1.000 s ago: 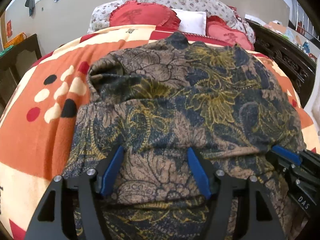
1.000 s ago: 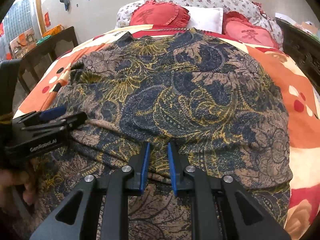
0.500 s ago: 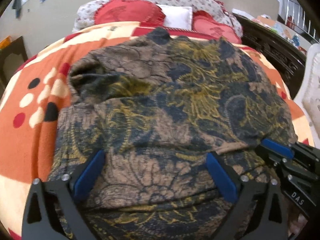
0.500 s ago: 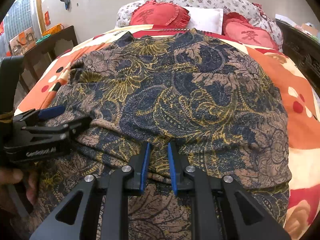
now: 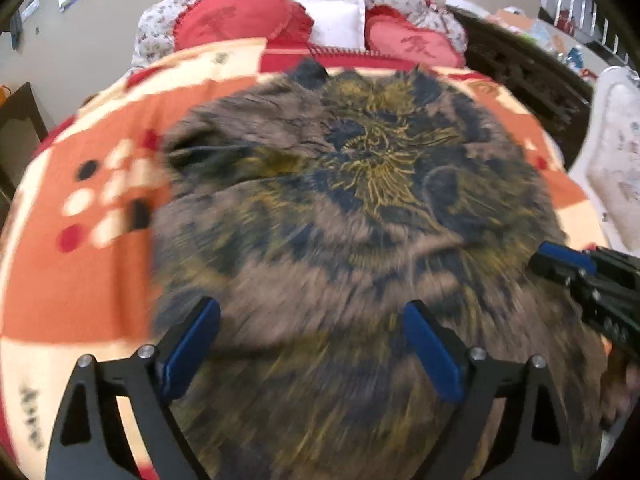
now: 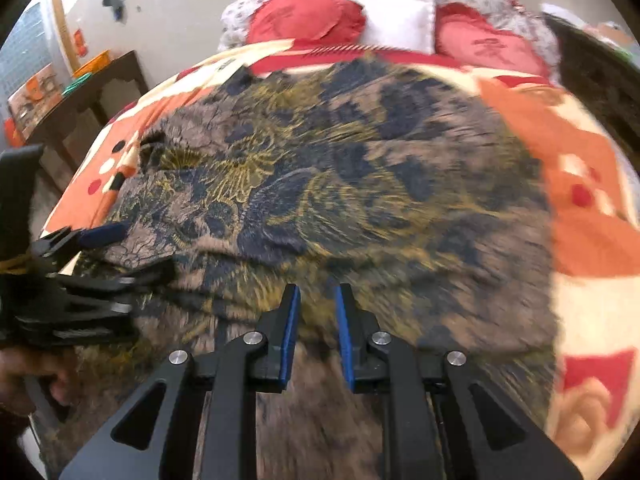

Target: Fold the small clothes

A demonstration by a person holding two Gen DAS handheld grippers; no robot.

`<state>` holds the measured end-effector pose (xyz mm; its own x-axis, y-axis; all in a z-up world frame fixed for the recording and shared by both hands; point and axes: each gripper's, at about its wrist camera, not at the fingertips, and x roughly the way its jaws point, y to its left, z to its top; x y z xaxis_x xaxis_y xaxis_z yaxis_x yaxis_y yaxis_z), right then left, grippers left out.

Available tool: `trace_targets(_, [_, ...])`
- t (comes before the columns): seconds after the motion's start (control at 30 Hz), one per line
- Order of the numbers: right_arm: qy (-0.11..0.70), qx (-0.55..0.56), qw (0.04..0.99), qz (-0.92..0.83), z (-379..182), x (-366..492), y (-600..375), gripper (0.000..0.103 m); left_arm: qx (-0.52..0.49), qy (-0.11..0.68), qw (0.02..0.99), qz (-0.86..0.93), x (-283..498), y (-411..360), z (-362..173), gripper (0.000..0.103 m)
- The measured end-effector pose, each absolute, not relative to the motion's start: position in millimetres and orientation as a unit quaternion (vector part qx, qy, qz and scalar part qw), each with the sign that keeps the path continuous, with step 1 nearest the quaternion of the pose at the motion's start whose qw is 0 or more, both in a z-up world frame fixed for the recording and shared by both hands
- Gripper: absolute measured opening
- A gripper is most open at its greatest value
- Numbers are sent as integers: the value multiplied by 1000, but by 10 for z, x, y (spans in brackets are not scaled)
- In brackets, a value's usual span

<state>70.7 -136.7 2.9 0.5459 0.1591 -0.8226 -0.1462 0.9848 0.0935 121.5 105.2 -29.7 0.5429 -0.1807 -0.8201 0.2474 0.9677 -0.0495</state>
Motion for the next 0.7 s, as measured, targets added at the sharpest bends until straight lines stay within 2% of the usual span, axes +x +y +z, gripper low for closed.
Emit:
trace_targets(0.13, [458,-23,882,104,118,32,-1498,26,60,465,878,-91,585,1633,-122,96])
trace_targets(0.3, [486,-21,866,113,-99,-715,-1694,26,35,517,852,-82,-179,2123,-344,96])
trace_targets(0.37, [484,-9,868,111,-133,-874,-1778,26,10,539,837,-98,-431,2220,-479,96])
trace_targets(0.47, [481,16,870,105,-159,-1022,-1854,28,-11,519,845,-131,-785,2229,-464,97])
trace_targets(0.6, [480,46,872,91,-180,-1025,-1899,31,-73,511,836,-185,-981,2282,-425,99])
trace_targets(0.7, [475,28,876,82,-178,-1046,-1821,35,-121,510,819,-233,-1074,2366,-433,99])
